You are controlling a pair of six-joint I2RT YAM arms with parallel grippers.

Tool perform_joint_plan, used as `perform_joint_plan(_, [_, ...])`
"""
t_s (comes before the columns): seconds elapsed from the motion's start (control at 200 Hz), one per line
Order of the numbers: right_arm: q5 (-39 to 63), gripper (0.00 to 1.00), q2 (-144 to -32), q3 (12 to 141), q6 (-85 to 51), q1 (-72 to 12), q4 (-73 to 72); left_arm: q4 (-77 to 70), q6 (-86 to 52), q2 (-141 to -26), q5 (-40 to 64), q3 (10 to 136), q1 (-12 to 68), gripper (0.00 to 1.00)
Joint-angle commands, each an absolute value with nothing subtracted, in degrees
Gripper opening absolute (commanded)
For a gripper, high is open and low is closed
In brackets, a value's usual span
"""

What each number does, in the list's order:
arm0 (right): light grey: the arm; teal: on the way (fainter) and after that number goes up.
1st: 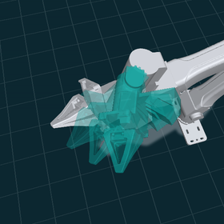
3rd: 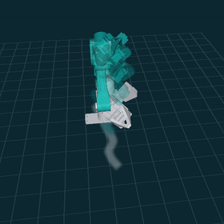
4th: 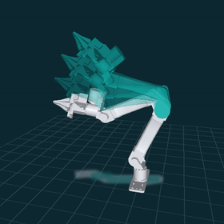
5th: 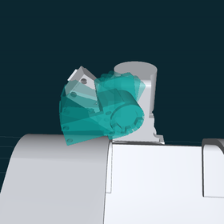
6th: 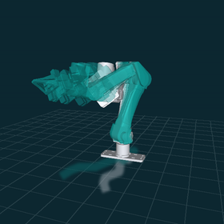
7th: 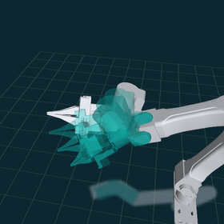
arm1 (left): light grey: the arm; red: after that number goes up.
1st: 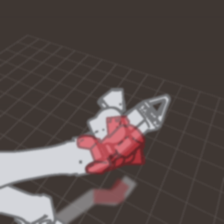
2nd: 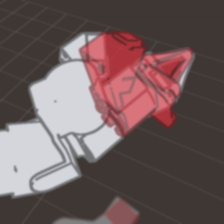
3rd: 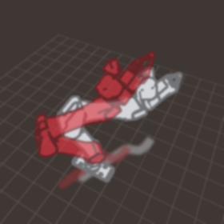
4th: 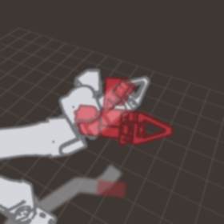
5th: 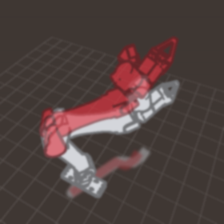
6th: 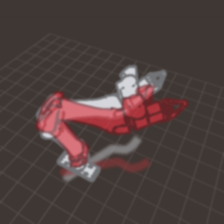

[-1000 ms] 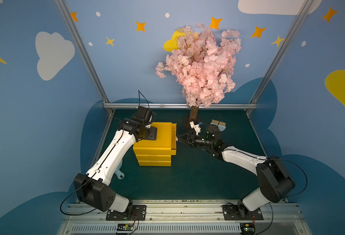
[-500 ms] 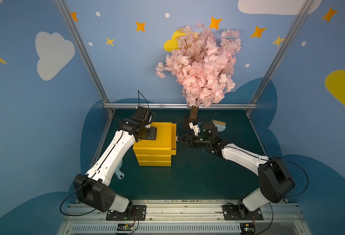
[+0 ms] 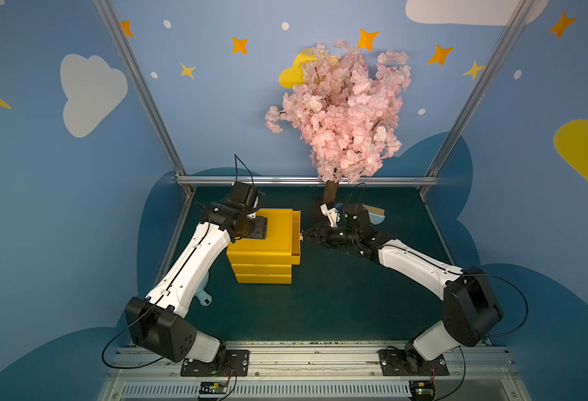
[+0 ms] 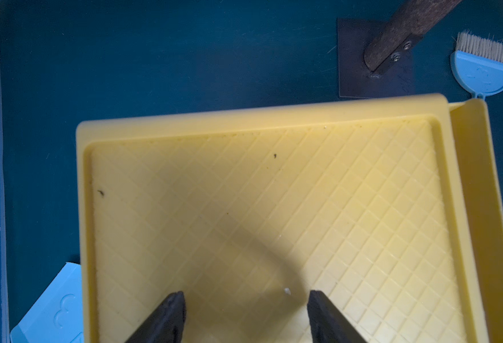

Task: Take the seed bags out of the drawer
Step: Open the drawer in the storage box.

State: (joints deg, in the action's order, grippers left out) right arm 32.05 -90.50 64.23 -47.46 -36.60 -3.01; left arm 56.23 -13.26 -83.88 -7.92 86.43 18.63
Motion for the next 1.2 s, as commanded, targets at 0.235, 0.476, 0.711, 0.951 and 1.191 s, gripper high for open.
perform_joint_plan(0.235, [31.55,0.35,-92.06,68.15,-44.53,-37.18,0.61,60.07,-13.74,-85.44,-5.19,83.56,18.3,0.7])
perform_joint_plan(0.476, [29.25,0.34,-92.94,70.17,-42.04,-37.86,4.97,60.11,-13.8,-85.48,-5.1,83.5,18.34,0.7])
perform_joint_plan(0.711, [26.12,0.31,-93.86,72.1,-39.71,-38.58,9.13,60.03,-13.73,-85.48,-4.93,83.24,18.37,0.69])
perform_joint_plan(0.951, [22.01,0.21,-94.32,74.16,-37.19,-39.72,13.56,60.11,-13.79,-85.26,-4.92,83.12,18.37,0.7])
perform_joint_plan(1.191, [18.66,0.01,-94.48,75.99,-36.08,-41.1,16.6,60.03,-13.73,-85.19,-4.86,83.06,18.32,0.7])
